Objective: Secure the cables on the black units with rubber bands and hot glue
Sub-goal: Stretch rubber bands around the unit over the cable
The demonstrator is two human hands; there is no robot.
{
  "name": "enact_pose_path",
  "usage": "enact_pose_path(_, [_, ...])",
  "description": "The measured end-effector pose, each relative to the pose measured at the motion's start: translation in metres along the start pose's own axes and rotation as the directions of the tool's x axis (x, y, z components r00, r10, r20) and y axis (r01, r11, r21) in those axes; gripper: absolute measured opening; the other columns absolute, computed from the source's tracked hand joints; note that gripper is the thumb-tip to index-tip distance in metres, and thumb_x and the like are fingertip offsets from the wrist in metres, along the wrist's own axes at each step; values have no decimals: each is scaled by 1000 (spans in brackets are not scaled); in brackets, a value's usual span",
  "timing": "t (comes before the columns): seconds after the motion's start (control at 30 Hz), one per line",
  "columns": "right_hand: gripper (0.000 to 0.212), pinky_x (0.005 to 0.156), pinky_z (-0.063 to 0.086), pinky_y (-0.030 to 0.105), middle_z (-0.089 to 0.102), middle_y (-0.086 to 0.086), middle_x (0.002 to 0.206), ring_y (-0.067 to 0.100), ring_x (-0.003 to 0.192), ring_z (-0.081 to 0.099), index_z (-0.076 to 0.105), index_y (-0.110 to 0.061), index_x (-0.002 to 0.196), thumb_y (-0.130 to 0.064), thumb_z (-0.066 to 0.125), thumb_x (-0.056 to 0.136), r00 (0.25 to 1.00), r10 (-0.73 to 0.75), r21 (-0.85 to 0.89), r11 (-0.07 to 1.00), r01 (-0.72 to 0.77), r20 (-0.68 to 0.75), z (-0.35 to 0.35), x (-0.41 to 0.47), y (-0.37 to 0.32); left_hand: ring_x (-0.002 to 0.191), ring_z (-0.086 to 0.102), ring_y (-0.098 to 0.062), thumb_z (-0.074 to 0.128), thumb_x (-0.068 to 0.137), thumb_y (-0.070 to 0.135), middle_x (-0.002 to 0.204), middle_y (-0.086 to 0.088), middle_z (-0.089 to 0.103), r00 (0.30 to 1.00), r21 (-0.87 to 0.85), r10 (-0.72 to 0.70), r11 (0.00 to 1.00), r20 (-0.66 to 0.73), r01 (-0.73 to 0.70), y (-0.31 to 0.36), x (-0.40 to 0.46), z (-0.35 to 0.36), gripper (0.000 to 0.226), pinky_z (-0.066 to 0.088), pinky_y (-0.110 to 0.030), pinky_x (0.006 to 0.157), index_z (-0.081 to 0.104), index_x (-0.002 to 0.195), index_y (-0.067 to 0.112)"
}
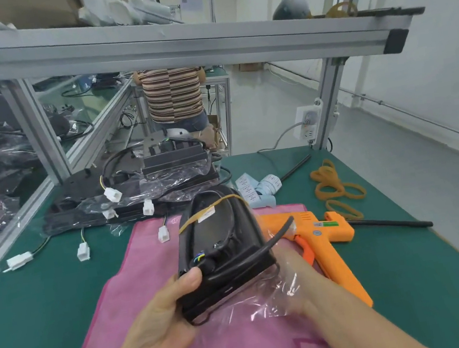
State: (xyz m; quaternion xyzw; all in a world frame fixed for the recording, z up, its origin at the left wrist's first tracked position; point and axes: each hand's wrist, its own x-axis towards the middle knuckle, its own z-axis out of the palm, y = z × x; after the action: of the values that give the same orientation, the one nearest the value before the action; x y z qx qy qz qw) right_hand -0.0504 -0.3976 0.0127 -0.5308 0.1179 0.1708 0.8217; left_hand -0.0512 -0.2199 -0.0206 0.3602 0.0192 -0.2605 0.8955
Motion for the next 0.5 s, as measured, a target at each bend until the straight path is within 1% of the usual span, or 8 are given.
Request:
enact_pose_path(0.07, [61, 49, 54, 24, 60, 3, 47, 22, 53, 68, 65, -10, 42, -10, 42, 97, 997, 55, -70, 996, -51, 54, -1, 4, 3, 82, 72, -36, 99, 13, 11, 99, -28, 70, 1000, 32, -11, 999, 4, 11, 3, 0, -5, 79, 60, -39, 59, 77, 87, -4])
enact_pose_path(0.1, [59, 55, 57, 29, 62, 4, 48, 19, 48, 64, 67, -12, 44, -12, 43, 97, 994, 82, -104, 992, -74, 75, -7, 9, 9, 86, 72, -37, 99, 15, 12, 103, -29, 69, 1000, 68, -21, 997, 5, 20, 5, -1, -7, 80, 60, -41, 63, 76, 90, -4])
enact_pose_path(0.2, [39, 55, 56, 26, 64, 0, 49, 12, 44, 62, 64, -9, 69, 0, 40, 99, 991, 130, -166, 978, -126, 15, -11, 8, 11, 95, 70, -39, 99, 21, 14, 114, -29, 66, 999, 146, -49, 988, -1, 49, 10, -2, -8, 84, 60, -48, 75, 74, 101, -1])
enact_pose_path(0.3, [32, 61, 57, 20, 67, -2, 56, 7, 51, 64, 63, -5, 83, 14, 39, 93, 979, 144, -374, 924, -80, 145, -12, 4, 5, 83, 72, -37, 98, 12, 11, 101, -28, 70, 1000, 109, -24, 994, -7, 24, 16, -2, -9, 82, 60, -46, 62, 77, 91, -2])
enact_pose_path(0.37, [44, 52, 49, 9, 62, -11, 46, -3, 47, 60, 64, -13, 71, 21, 41, 89, 973, 163, -621, 783, -26, 165, -13, 1, -7, 74, 73, -35, 98, 6, 11, 90, -26, 72, 1000, 60, -11, 998, -17, 12, 17, -3, -9, 80, 59, -42, 54, 77, 82, -3])
enact_pose_path(0.4, [45, 61, 50, 10, 65, -13, 52, -6, 54, 62, 69, -16, 68, 19, 48, 87, 972, 163, -748, 664, 18, 169, -9, -3, -16, 73, 73, -36, 98, 6, 10, 90, -27, 72, 1000, 53, -20, 998, -14, 20, 16, -5, -8, 80, 59, -43, 54, 77, 81, -4])
enact_pose_path(0.47, [23, 94, 47, 26, 72, -9, 89, 4, 88, 65, 75, -12, 99, 2, 59, 90, 951, 198, -917, 368, 151, 236, -7, -3, -27, 75, 72, -37, 98, 9, 10, 92, -28, 71, 998, 68, -55, 996, 11, 54, 13, -7, -7, 81, 59, -44, 56, 76, 85, -5])
enact_pose_path(0.5, [26, 101, 42, 35, 70, -3, 104, 12, 97, 60, 67, -7, 117, -7, 59, 92, 942, 232, -956, 221, 191, 242, -4, -4, -32, 76, 72, -38, 98, 11, 9, 93, -29, 71, 997, 79, -67, 995, 23, 65, 11, -8, -7, 81, 59, -43, 57, 76, 87, -6])
